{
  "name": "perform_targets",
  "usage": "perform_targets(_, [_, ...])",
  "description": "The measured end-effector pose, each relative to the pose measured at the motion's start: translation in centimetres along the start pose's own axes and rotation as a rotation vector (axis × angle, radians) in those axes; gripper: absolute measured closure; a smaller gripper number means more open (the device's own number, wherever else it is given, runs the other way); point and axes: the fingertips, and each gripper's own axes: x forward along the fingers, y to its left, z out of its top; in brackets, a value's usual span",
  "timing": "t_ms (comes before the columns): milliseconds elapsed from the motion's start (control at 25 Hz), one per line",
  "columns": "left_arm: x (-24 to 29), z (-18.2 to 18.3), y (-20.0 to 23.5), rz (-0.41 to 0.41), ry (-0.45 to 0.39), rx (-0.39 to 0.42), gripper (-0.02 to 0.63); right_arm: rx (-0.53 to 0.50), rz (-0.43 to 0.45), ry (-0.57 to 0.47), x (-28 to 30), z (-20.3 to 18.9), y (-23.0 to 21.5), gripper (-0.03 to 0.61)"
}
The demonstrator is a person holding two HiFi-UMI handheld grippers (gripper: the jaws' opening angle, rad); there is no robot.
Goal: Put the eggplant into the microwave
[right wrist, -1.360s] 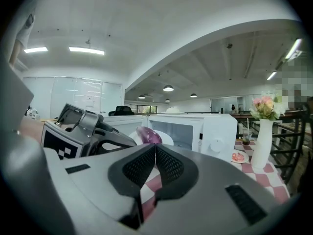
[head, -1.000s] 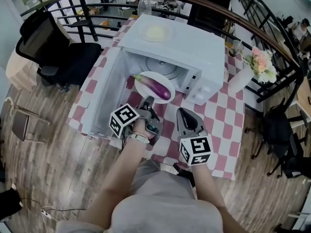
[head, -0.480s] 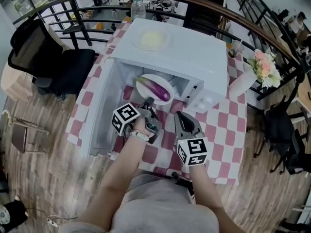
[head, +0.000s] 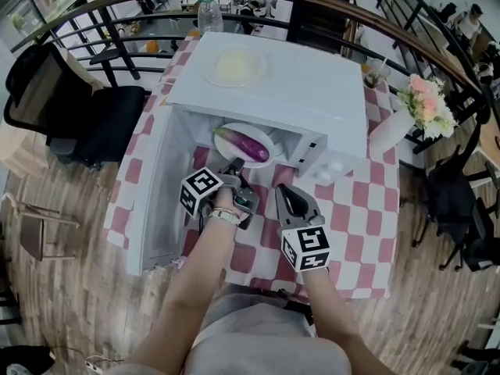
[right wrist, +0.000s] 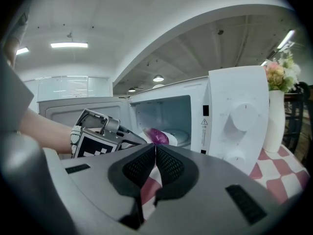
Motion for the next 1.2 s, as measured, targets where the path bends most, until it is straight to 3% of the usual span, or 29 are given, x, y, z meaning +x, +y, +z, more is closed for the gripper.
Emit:
perform_targets(520, [2.5, 0.9, 0.3, 0.034, -0.026, -0.026, 0.595, -0.009, 0.019, 0.022, 0.9, -0.4, -0.4, 0.552])
perform_targets(760, [2.9, 1.0, 0.2, 0.1, -0.023, 0.01, 0.594, -0.002, 0.024, 0.036, 1.0, -0.8, -0.4, 0.552])
perform_targets(960, [3.1, 1.4, 0.9, 0.15, -0.034, 0.003, 0.511, 0.006, 0.038, 0.046, 1.3, -1.3, 0.3, 0.552])
perform_targets(1200, [4.0, 1.7, 1.4, 0.175, -0.042, -0.019, 0.479, 0.013, 0.038, 0.056, 1.5, -1.7, 0.4, 0.552])
